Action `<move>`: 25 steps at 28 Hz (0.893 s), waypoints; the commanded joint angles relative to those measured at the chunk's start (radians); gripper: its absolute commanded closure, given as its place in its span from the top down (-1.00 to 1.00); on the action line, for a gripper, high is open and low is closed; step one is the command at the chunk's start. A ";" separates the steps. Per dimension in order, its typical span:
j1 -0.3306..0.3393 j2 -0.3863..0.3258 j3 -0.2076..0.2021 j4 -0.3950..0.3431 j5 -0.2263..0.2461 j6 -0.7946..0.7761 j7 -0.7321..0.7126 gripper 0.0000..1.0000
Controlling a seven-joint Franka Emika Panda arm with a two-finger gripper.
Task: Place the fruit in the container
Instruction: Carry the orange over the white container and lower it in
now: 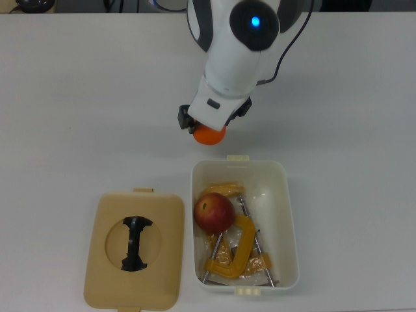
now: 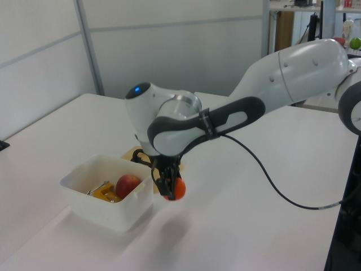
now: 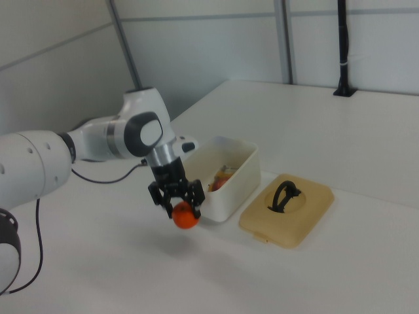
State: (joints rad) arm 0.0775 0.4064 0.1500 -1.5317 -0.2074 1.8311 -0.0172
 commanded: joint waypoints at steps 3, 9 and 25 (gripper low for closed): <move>-0.035 -0.017 -0.009 0.091 0.059 -0.006 0.028 -1.00; -0.038 -0.005 -0.006 0.107 0.071 0.236 0.130 -1.00; -0.025 0.094 -0.003 0.093 0.059 0.478 0.235 0.76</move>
State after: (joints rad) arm 0.0422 0.5009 0.1515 -1.4365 -0.1491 2.2916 0.1878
